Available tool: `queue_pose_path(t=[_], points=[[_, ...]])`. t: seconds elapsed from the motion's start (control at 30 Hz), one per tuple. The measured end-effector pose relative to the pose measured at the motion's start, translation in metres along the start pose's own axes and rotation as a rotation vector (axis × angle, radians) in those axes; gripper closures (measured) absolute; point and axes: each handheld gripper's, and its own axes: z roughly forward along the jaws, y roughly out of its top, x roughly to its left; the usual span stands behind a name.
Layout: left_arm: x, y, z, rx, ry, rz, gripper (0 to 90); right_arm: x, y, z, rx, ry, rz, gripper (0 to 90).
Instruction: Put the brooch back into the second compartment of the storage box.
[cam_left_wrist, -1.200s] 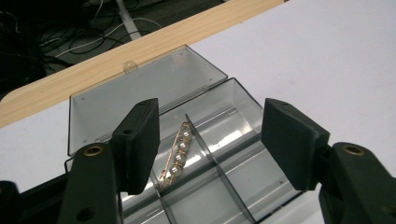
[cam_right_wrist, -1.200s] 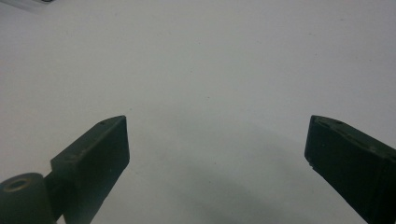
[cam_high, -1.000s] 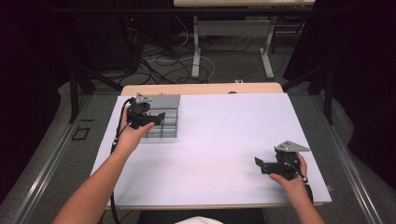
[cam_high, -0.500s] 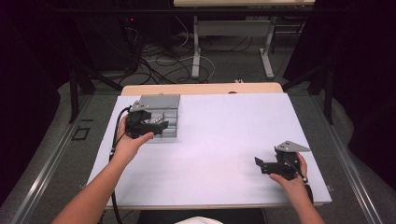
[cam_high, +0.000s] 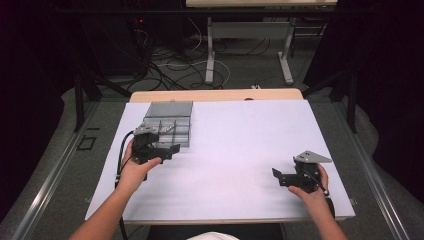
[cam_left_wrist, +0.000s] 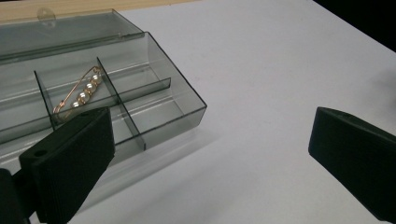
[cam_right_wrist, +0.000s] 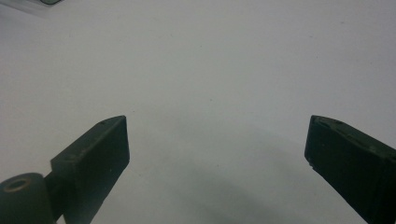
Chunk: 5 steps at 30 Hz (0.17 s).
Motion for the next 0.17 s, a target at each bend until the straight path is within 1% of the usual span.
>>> queue_pose_path(t=[0.03,0.07,0.13,0.17], points=[[-0.0003,-0.0033,-0.0001,-0.001,-0.007,-0.012,0.4,-0.0007,0.0,0.0001,-0.003,-0.003,-0.003,6.2],[0.0003,-0.0061,-0.0004,0.006,-0.004,-0.006,0.4,0.0003,-0.0002,0.0004,-0.007,-0.01,0.008,6.2],[0.0011,-0.0109,-0.0008,0.009,0.006,-0.015,0.4,-0.0004,-0.0003,0.0005,-0.007,-0.011,0.003,6.2],[0.0019,-0.0129,-0.0008,0.017,0.018,-0.009,0.4,-0.0006,-0.0002,0.0002,-0.002,-0.005,0.005,6.2]])
